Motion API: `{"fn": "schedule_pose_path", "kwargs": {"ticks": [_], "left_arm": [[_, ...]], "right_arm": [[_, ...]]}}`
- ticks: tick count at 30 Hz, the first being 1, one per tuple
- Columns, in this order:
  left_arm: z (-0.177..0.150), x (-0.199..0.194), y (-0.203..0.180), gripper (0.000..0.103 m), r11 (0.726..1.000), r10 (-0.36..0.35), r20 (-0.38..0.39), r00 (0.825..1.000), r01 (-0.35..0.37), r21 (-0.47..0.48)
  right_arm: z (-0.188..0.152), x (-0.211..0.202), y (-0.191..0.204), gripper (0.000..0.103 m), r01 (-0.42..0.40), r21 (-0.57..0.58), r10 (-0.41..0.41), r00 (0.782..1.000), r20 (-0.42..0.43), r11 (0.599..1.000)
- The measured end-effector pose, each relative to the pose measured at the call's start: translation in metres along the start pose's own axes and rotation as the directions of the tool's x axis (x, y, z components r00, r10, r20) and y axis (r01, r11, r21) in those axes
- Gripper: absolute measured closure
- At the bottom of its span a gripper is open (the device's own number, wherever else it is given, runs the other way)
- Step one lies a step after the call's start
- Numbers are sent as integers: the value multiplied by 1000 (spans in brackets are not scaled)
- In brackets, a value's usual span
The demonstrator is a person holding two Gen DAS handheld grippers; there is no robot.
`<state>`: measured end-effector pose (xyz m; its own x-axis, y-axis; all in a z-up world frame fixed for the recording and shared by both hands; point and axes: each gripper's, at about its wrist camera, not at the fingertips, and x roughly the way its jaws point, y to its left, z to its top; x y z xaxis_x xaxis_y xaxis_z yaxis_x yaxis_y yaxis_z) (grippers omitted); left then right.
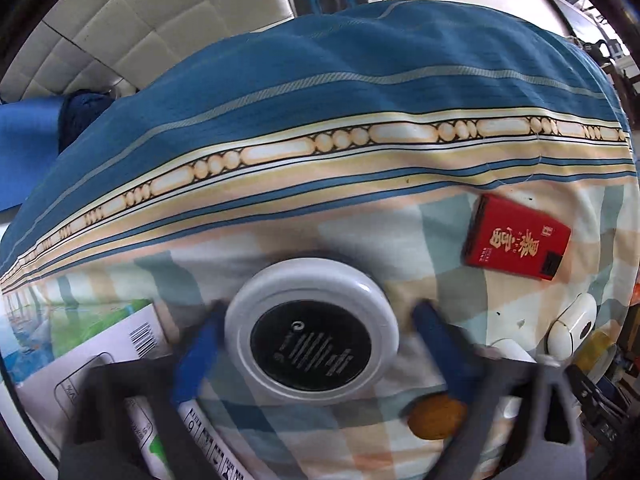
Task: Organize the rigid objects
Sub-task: 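Grasp the black-and-white round lid with the left tool while the right tool grasps the metal tin lid, then carry the round lid with the left tool while the right tool carries the tin lid into the box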
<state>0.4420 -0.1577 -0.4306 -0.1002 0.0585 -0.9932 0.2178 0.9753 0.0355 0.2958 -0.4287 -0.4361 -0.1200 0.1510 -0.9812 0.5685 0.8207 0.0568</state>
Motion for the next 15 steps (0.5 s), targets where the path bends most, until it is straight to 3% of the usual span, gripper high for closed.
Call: {"fn": "schedule_pose_path", "kwargs": {"ticks": [3, 5, 10, 15], "left_arm": [[-5, -2, -4, 28, 1000, 2, 18, 1000, -2, 7], [-11, -3, -6, 28, 1000, 8, 27, 1000, -9, 14], [-37, -5, -13, 28, 999, 9, 23, 1000, -10, 46], [-72, -3, -17, 28, 998, -11, 2, 1000, 11, 66]], "right_arm": [[1, 4, -2, 26, 26, -1, -26, 1000, 0, 1000], [0, 1, -2, 37, 33, -2, -33, 999, 12, 999], [-6, -3, 2, 37, 33, -52, -33, 999, 15, 998], [-32, -5, 17, 37, 23, -153, -24, 1000, -3, 988]]}}
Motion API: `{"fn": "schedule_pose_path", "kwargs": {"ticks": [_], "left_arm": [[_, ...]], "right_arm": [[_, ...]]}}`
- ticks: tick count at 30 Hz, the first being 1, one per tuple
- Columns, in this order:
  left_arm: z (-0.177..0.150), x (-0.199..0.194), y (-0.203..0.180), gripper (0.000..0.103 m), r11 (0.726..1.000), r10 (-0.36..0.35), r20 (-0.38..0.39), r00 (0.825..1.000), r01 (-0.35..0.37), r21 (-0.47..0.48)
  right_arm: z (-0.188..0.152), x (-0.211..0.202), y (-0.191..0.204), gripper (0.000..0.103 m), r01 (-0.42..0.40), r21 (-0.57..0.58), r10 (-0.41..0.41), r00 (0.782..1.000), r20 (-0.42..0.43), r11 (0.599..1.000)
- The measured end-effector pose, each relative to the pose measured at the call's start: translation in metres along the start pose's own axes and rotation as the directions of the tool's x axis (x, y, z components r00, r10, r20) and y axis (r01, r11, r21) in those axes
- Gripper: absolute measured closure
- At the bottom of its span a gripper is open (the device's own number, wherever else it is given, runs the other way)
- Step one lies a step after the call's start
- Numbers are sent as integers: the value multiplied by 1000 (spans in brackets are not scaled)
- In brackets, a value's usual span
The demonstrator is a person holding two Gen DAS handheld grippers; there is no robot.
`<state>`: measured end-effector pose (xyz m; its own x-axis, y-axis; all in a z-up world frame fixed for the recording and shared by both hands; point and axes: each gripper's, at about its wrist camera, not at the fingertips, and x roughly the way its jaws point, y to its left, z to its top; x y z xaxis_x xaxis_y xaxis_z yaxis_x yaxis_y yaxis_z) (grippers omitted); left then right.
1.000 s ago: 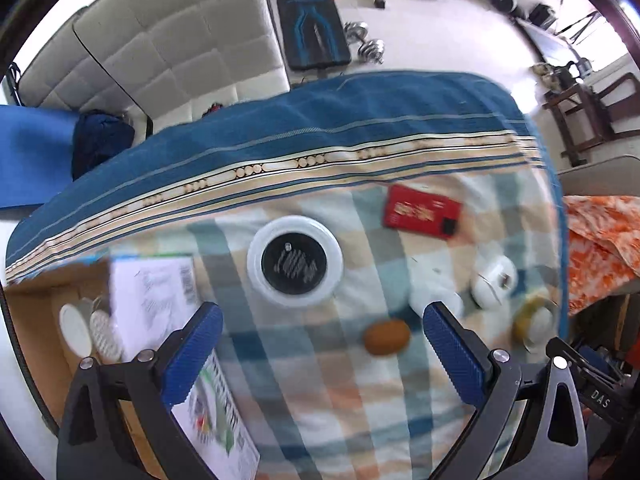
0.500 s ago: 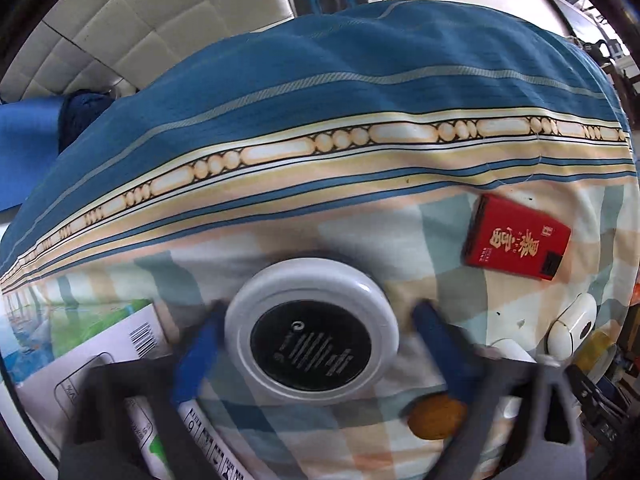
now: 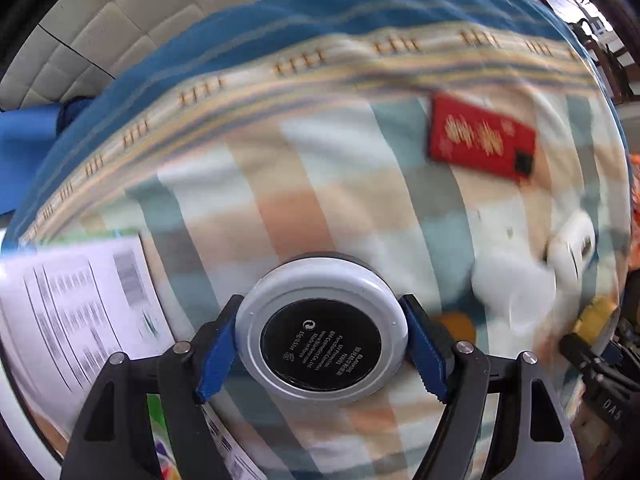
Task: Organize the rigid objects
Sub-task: 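Carry the round lid with the left tool while the right tool carries the tin lid into the box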
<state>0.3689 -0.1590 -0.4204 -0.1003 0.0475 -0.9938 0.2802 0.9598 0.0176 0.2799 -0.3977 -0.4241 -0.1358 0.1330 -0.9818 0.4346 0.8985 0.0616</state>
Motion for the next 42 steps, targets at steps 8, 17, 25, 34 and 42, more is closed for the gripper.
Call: {"fn": "schedule_pose_path", "kwargs": {"ticks": [8, 17, 25, 34, 42], "left_arm": [[-29, 23, 1, 26, 1000, -23, -36, 999, 23, -12], [-16, 25, 5, 29, 1000, -22, -16, 1000, 22, -13], [-30, -23, -9, 29, 999, -36, 50, 998, 37, -19], [-86, -94, 1, 29, 995, -98, 171, 980, 102, -14], [-119, -138, 49, 29, 991, -97, 248, 964, 118, -70]], "right_arm": [[-15, 21, 22, 35, 22, -47, -24, 999, -42, 999], [-12, 23, 22, 35, 51, 21, -50, 999, -18, 998], [-32, 1, 38, 37, 42, -41, -42, 999, 5, 998], [-76, -71, 77, 37, -4, -152, 17, 996, 88, 988], [-112, -112, 128, 37, 12, -243, 26, 988, 151, 970]]}}
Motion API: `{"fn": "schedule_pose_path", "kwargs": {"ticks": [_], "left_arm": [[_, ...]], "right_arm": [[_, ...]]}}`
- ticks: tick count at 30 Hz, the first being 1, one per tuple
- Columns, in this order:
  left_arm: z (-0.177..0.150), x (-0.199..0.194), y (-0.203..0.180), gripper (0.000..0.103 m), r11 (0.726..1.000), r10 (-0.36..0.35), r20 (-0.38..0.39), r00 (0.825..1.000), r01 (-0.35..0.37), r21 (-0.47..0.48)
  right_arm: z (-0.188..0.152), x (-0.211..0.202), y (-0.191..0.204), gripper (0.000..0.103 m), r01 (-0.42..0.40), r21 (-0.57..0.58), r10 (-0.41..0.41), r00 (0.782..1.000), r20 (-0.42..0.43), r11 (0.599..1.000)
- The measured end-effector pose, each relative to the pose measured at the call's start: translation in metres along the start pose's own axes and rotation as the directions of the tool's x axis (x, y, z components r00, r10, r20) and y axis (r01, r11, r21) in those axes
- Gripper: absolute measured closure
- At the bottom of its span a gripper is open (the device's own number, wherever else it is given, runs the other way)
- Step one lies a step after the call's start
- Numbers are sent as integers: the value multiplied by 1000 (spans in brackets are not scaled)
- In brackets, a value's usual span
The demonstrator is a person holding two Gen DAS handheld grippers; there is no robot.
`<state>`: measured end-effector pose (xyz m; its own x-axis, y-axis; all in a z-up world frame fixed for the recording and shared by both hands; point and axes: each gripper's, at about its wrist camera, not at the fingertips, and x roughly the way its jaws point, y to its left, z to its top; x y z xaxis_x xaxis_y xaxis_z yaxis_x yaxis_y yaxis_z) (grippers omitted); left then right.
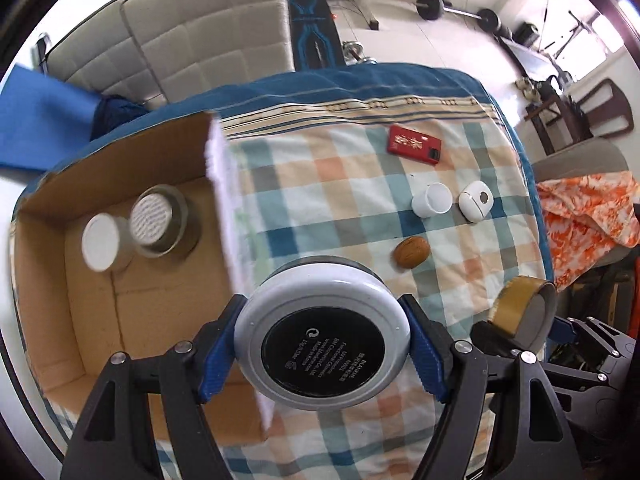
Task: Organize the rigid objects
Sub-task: 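Carry the round lid with the left tool while the right tool carries the tin lid into the box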
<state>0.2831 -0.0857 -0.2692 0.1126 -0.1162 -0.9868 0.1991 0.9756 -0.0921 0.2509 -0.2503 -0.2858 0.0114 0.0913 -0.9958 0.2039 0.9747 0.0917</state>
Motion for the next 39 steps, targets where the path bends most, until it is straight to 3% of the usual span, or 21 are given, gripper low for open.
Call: {"fn": "schedule_pose_path", "kwargs": {"ticks": [13, 22, 32, 39], "left_arm": [[-36, -52, 101, 29, 993, 36, 68, 997, -28, -114], [-50, -58, 179, 29, 978, 49, 60, 997, -36, -207], [-48, -10, 271, 29, 947, 49, -45, 998, -61, -317], [-28, 46, 302, 29, 939, 33, -143, 989, -80, -334]], "right_arm": [[-17, -15, 120, 37, -26, -173, 35, 998, 50, 985], [-20, -4, 201, 37, -55, -263, 64, 998, 27, 963], [-1, 48, 255, 36, -89, -261, 79, 996, -48, 961], [18, 103, 274, 36, -70, -223, 43, 991, -123, 972]]}}
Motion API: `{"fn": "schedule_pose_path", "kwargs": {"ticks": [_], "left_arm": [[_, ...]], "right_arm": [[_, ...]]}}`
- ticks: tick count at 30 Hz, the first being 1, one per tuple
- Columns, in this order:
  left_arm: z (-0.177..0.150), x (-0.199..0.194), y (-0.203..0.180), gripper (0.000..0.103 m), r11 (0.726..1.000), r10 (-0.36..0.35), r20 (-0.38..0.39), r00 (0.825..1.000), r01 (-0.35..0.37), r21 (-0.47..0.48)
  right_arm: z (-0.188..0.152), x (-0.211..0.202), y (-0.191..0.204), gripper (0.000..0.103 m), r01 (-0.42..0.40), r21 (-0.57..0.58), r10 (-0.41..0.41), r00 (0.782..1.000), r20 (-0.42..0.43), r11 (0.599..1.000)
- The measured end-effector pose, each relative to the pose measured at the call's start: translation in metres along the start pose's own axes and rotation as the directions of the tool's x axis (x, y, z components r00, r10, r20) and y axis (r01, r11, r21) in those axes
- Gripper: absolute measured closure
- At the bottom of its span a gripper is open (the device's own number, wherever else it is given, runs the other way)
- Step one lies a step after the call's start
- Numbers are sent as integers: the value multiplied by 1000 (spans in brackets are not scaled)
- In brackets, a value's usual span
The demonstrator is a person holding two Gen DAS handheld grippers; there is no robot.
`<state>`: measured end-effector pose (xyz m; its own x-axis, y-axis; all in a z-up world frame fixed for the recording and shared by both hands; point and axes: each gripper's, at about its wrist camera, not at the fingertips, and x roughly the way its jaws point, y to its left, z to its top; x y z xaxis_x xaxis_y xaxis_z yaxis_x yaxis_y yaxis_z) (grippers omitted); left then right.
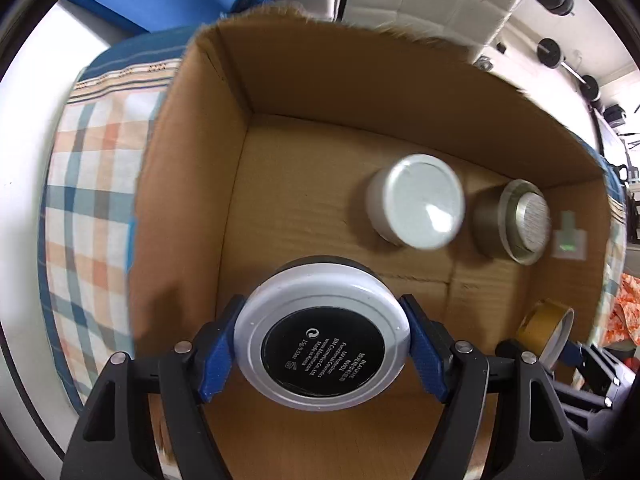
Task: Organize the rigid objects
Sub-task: 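Carry the round lid with the left tool while the right tool carries the tin lid into the box, then open the left tool releasing the round lid while the right tool releases the tin lid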
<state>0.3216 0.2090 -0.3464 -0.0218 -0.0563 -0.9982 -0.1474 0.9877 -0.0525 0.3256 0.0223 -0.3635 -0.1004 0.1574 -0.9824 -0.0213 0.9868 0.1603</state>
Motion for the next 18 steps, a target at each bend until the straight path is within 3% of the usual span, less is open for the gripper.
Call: {"fn": "schedule_pose_path", "kwargs": {"ticks": [8, 18], "left_arm": [[32, 43, -10, 29, 997, 65, -61, 996, -63, 38], [31, 65, -15, 28, 996, 78, -97, 992, -72, 57]], "right_arm": [[17, 43, 3, 36, 57, 26, -55, 996, -64, 998], [28, 70, 2, 36, 86, 49, -80, 991, -107, 995]]}}
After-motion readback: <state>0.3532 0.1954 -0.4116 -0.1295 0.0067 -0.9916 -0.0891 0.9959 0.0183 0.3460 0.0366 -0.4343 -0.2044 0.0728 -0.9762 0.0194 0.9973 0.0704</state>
